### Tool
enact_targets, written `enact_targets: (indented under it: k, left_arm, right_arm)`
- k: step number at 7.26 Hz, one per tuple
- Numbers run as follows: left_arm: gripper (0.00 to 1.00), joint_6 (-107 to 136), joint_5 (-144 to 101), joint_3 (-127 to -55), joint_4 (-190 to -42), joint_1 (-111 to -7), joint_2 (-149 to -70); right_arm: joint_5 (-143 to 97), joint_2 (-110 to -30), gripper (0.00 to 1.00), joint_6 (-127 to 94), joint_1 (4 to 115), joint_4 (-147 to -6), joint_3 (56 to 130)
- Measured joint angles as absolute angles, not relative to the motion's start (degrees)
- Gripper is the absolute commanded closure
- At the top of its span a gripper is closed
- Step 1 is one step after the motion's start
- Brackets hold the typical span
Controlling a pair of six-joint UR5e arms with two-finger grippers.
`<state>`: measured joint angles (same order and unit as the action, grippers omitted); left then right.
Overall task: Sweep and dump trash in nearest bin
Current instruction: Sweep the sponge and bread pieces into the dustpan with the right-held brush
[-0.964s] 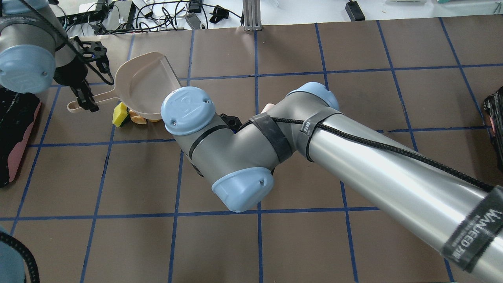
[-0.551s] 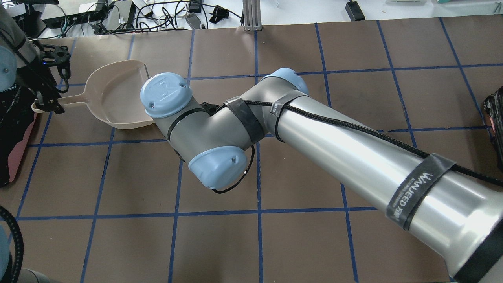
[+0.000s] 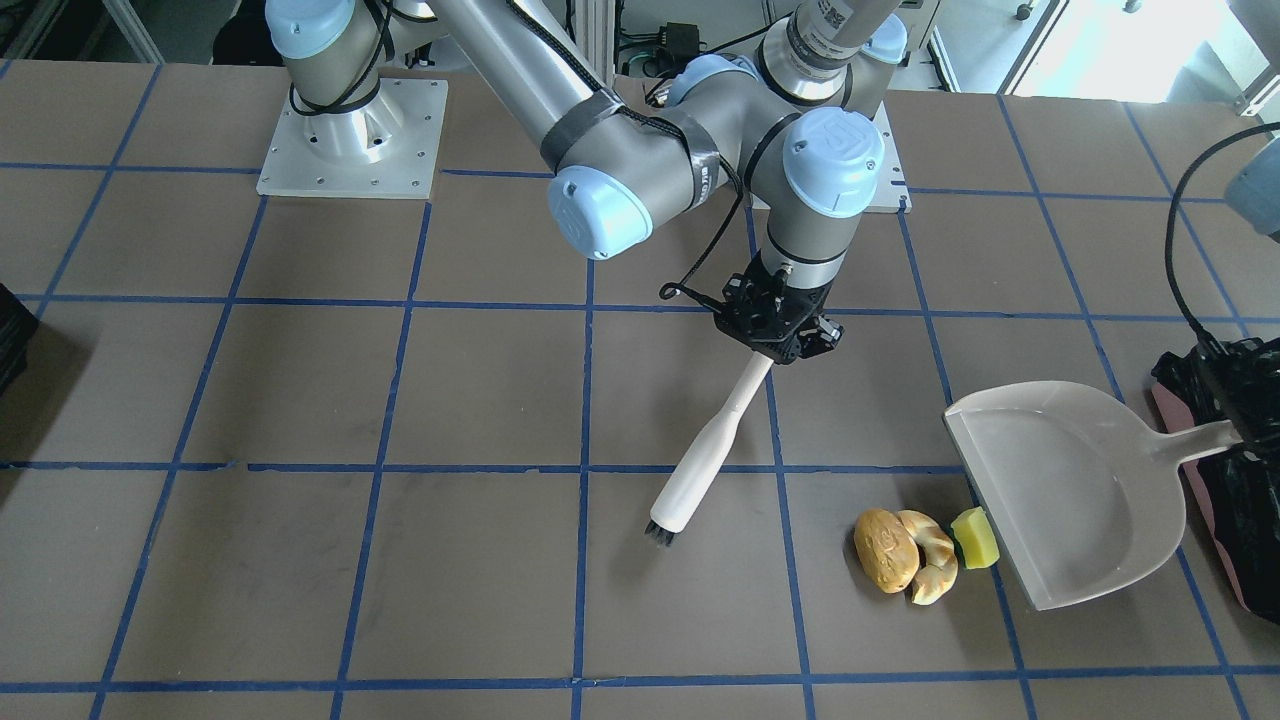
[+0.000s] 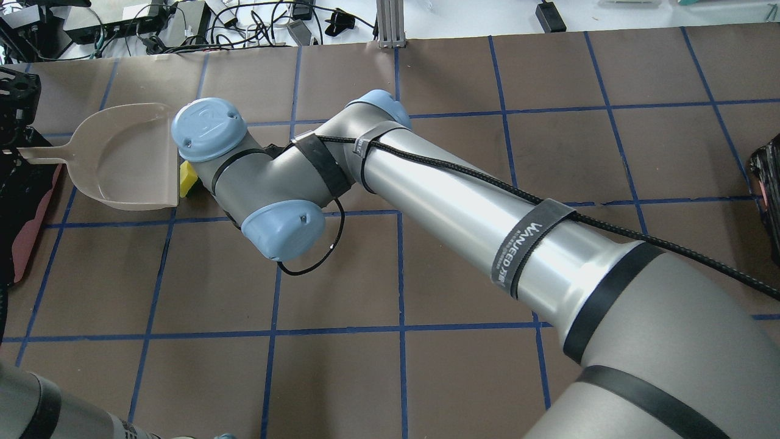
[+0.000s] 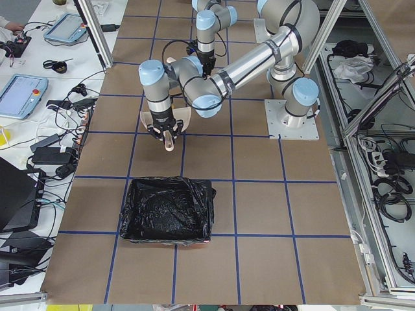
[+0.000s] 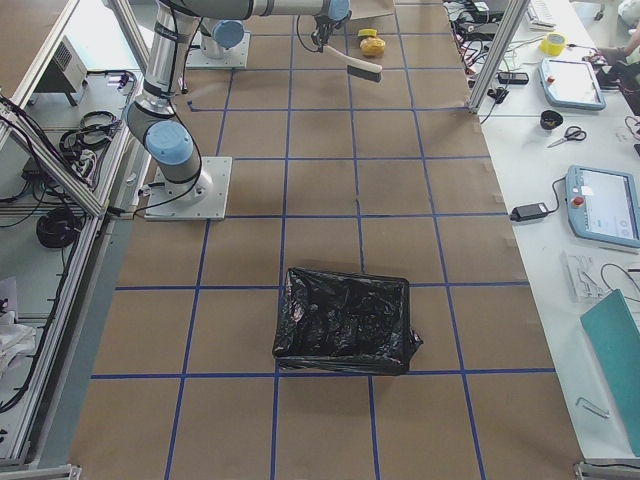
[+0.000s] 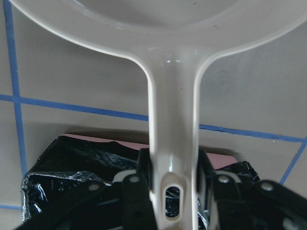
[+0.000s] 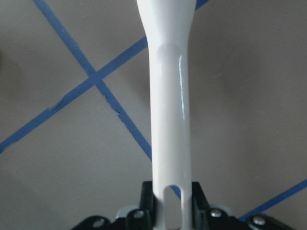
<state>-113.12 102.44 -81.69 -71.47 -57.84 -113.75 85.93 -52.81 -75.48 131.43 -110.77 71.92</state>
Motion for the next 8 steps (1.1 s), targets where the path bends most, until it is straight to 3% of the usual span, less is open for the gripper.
enact_targets:
  k: [2, 5, 8]
  left_arm:
    - [1.0, -117.9, 102.0, -76.4, -71.4, -56.4, -118.6]
    - [1.0, -120.6, 102.2, -75.8, -66.7, -55.9, -122.5]
    - [1.0, -120.6, 102.8, -77.4, -63.5, -55.8, -124.0]
  right_arm:
    - [85.0, -47.7, 1.0, -76.0, 132.6, -110.4, 64.5]
    - [83.9, -40.9, 1.0, -77.4, 134.7, -108.2, 54.4]
    - [83.4, -38.8, 1.0, -77.7, 136.0, -107.8, 51.8]
